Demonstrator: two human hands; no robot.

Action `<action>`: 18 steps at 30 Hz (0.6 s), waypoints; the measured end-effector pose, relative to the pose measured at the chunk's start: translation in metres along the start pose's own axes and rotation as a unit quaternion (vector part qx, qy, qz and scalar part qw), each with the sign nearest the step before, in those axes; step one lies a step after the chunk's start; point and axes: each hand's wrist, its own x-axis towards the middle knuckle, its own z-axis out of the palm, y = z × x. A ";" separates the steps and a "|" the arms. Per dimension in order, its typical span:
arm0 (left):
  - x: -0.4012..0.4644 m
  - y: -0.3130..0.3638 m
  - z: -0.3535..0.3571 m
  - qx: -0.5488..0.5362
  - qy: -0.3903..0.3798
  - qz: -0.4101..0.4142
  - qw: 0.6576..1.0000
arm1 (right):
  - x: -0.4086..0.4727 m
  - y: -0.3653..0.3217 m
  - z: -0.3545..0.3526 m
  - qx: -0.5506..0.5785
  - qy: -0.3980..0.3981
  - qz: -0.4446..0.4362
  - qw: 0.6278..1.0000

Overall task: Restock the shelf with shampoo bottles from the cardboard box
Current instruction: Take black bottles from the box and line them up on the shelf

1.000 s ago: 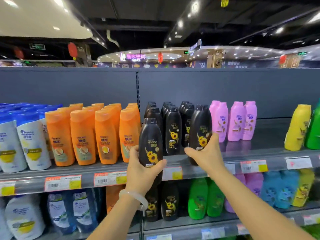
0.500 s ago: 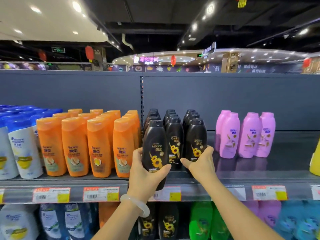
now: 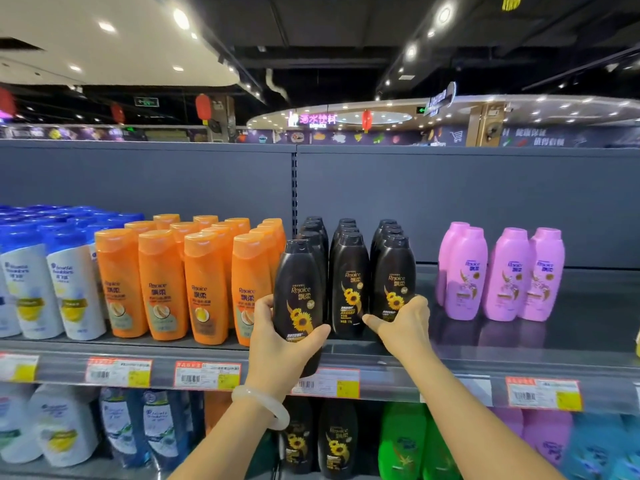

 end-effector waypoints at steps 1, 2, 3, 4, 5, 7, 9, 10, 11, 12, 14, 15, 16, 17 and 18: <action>-0.001 0.000 -0.001 0.002 0.004 0.001 1.000 | 0.001 -0.001 0.000 -0.020 0.000 0.012 1.000; -0.002 0.000 -0.002 0.003 0.007 0.002 1.000 | 0.000 -0.002 0.000 -0.040 0.000 0.025 0.999; -0.003 0.000 -0.002 0.002 0.008 0.001 1.000 | 0.000 -0.003 -0.001 -0.056 -0.002 0.037 0.998; -0.004 -0.001 -0.002 0.001 0.007 0.001 1.000 | 0.000 -0.005 -0.002 -0.067 -0.006 0.048 0.997; -0.004 -0.002 -0.003 0.000 0.005 0.000 1.000 | -0.001 -0.006 -0.004 -0.075 -0.010 0.058 0.995; -0.005 -0.003 -0.002 -0.005 0.001 -0.002 1.000 | -0.004 -0.009 -0.010 -0.091 -0.015 0.070 0.993; -0.005 -0.004 0.000 -0.013 -0.002 -0.004 1.000 | -0.008 -0.009 -0.018 -0.077 0.021 0.043 0.996; -0.004 -0.004 0.002 -0.017 -0.002 -0.004 1.000 | -0.011 -0.008 -0.021 -0.046 0.057 0.003 0.997; -0.003 -0.004 0.004 -0.021 -0.003 -0.005 1.000 | -0.015 -0.008 -0.023 -0.003 0.096 -0.058 0.994; -0.003 -0.003 0.008 -0.025 -0.005 -0.004 1.000 | -0.021 -0.010 -0.026 0.044 0.119 -0.121 0.985; -0.001 -0.002 0.018 -0.036 -0.012 0.001 0.999 | -0.031 -0.020 -0.033 0.117 0.066 -0.192 0.972; -0.002 0.000 0.023 -0.042 -0.017 0.004 0.999 | -0.036 -0.024 -0.036 0.128 -0.003 -0.199 0.972; -0.002 0.001 0.029 -0.046 -0.024 0.009 0.999 | -0.039 -0.028 -0.037 0.128 -0.079 -0.193 0.970; -0.003 0.001 0.034 -0.050 -0.031 0.012 0.998 | -0.041 -0.029 -0.038 0.126 -0.147 -0.180 0.964; -0.004 0.002 0.039 -0.055 -0.040 0.015 0.998 | -0.042 -0.029 -0.037 0.130 -0.201 -0.166 0.957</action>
